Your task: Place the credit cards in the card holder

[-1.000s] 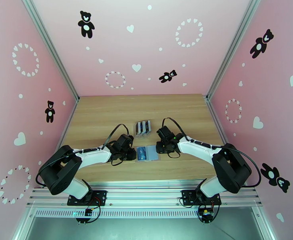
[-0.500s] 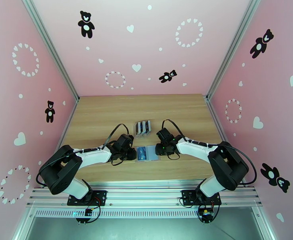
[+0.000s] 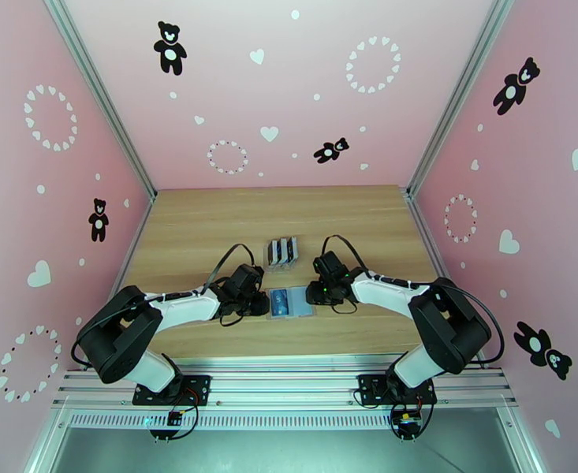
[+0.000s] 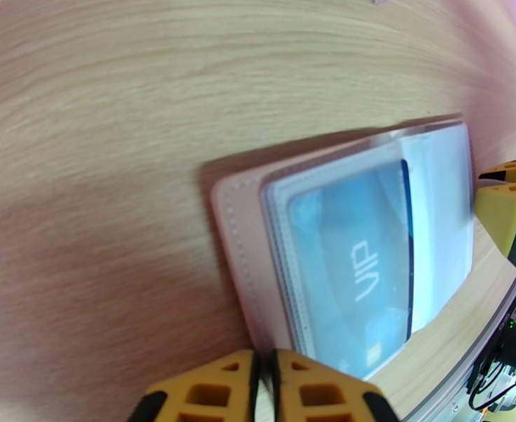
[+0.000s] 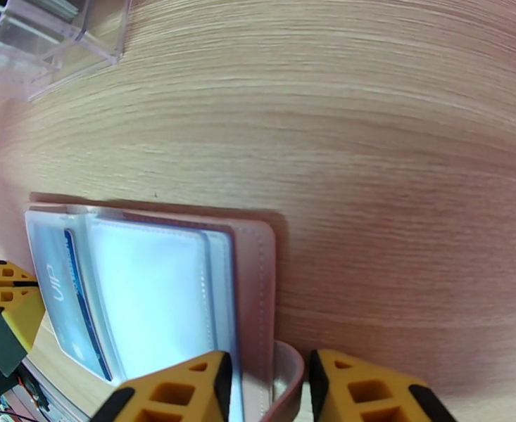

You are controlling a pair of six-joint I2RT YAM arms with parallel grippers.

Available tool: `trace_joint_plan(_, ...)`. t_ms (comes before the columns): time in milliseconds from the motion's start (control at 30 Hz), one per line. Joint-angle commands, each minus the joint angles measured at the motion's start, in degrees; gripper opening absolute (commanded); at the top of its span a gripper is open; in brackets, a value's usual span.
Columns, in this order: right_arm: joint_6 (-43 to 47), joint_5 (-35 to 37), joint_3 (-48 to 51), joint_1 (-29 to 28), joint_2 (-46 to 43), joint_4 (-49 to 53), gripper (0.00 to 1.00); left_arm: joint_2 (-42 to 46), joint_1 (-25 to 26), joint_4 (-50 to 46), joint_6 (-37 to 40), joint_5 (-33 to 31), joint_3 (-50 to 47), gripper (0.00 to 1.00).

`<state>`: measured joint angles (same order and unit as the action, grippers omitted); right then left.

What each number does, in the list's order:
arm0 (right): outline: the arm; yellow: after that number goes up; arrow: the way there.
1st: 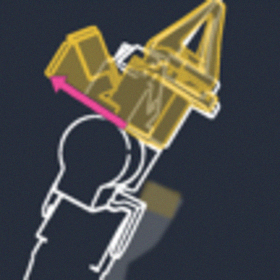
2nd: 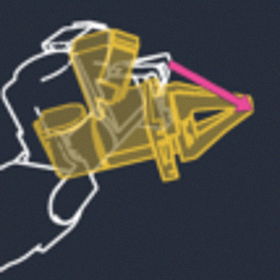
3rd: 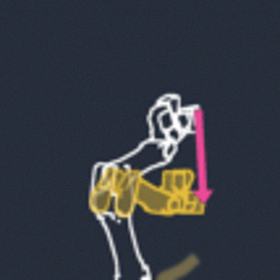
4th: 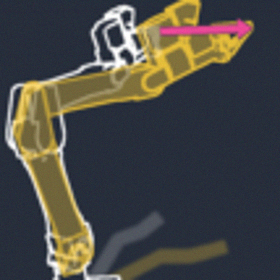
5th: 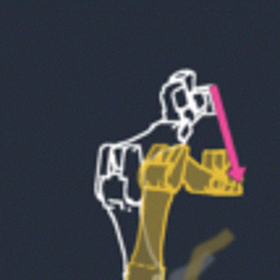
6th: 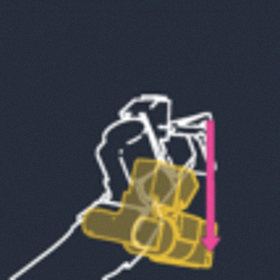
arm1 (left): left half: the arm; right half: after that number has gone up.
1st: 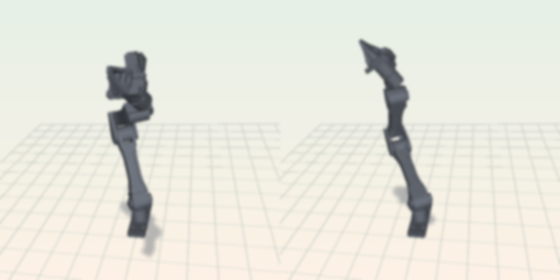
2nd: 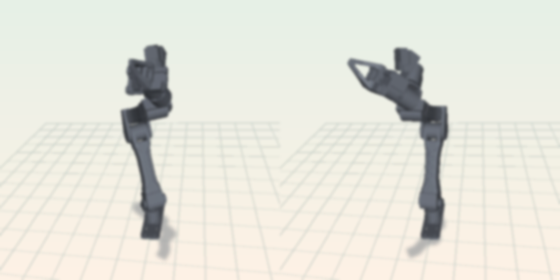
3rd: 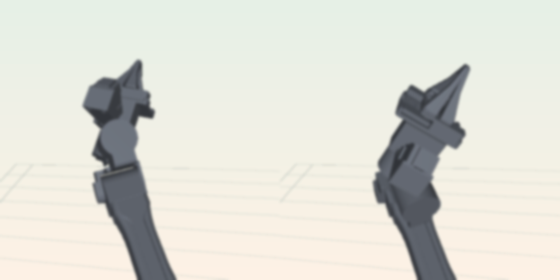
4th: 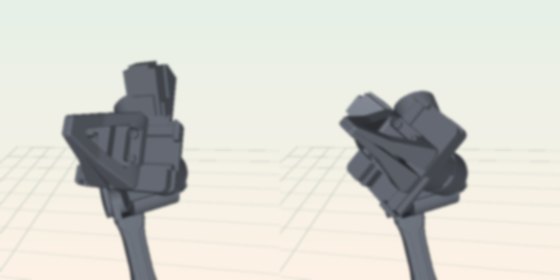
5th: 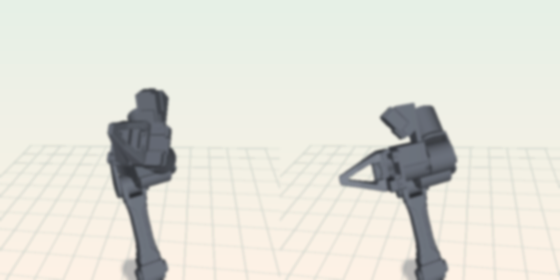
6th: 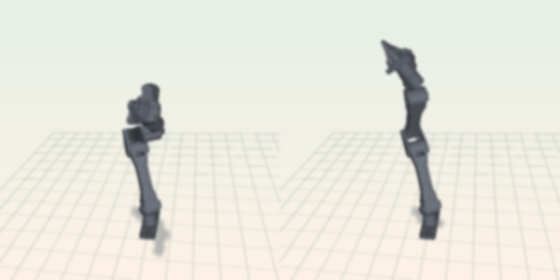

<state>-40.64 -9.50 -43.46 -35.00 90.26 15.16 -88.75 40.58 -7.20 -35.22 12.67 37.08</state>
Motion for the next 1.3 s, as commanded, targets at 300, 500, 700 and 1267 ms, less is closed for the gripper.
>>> trace_joint_plan(300, -0.92, -4.5, 2.39, 0.19, -2.66, -2.31, 0.3, -1.63, -0.91, -0.8, -0.15, -1.69, -0.42, 0.17)
trace_joint_plan(500, -0.93, -4.58, 2.17, 0.2, -5.61, -1.16, 0.28, -1.53, -0.95, -0.51, -0.37, -1.75, -0.63, 0.17)
trace_joint_plan(700, -1.61, -5.59, 2.09, 0.19, -8.76, -0.65, 0.27, -1.84, -0.94, -0.53, -0.36, -1.59, -0.45, 0.17)
trace_joint_plan(1267, -4.09, -10.16, 0.55, -1.1, -10.79, -2.35, 0.26, -2.27, -1.03, -1.33, -0.29, -1.92, 0.84, 0.17)
